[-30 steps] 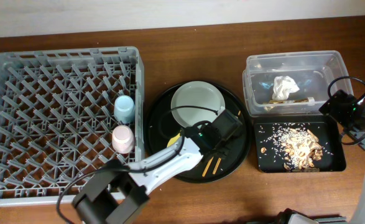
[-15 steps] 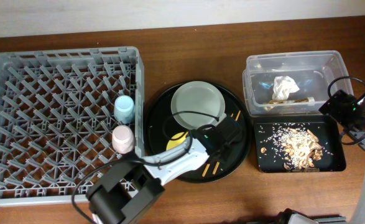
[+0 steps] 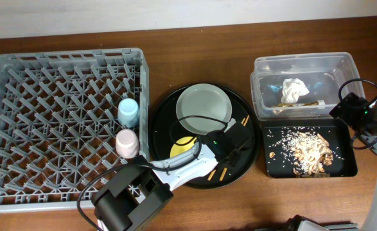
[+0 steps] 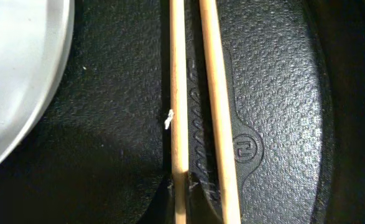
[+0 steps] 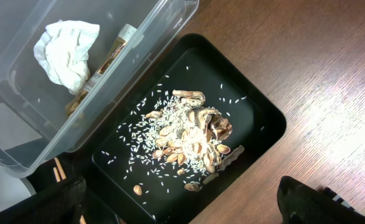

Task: Sort waste into correct bins and load items into the dishwasher rack
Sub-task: 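Grasp one wooden chopstick on the black tray with the left gripper, then place the chopstick upright in the dish rack with the left gripper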

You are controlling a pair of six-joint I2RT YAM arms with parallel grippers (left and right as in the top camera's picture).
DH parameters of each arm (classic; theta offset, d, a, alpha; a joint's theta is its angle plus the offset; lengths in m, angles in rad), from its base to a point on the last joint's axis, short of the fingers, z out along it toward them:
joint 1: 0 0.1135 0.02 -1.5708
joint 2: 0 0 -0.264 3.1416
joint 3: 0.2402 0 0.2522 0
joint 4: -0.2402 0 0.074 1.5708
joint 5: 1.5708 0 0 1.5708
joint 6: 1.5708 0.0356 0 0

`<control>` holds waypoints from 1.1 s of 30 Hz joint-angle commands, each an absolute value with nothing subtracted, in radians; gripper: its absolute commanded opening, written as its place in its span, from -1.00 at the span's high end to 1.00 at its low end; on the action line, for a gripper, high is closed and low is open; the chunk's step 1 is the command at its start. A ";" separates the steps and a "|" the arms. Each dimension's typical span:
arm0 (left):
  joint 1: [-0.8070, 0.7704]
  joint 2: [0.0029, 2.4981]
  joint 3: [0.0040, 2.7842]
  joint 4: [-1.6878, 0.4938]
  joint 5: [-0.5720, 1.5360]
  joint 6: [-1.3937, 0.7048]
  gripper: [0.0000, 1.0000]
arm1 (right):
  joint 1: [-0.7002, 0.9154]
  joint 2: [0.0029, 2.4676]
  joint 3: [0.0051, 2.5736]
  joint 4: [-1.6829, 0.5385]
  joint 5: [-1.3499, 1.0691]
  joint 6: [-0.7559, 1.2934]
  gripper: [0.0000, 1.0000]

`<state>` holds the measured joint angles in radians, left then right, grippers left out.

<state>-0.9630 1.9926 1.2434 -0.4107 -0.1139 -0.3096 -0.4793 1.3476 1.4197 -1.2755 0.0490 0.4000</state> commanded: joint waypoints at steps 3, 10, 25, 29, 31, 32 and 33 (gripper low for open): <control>-0.961 1.993 1.301 -0.444 -0.151 -0.305 0.99 | -0.485 1.349 1.431 -1.276 0.061 0.401 -0.97; -0.923 1.812 1.592 -0.756 -0.185 -0.305 1.00 | -0.485 1.349 1.431 -1.276 0.061 0.401 -0.97; -0.289 1.718 1.557 -1.216 -0.387 -0.206 1.00 | -0.485 1.349 1.431 -1.275 0.061 0.401 -0.97; -0.142 1.718 1.455 -1.078 -0.287 -0.057 1.00 | -0.485 1.349 1.431 -1.275 0.061 0.401 -0.97; -0.102 1.718 1.415 -1.029 -0.286 -0.017 1.00 | -0.485 1.349 1.431 -1.275 0.061 0.401 -0.98; -0.084 1.718 1.399 -1.013 -0.287 0.002 1.00 | -0.485 1.349 1.431 -1.276 0.061 0.401 -0.97; -0.071 1.718 1.388 -1.004 -0.286 0.015 1.00 | -0.485 1.349 1.431 -1.275 0.061 0.401 -0.97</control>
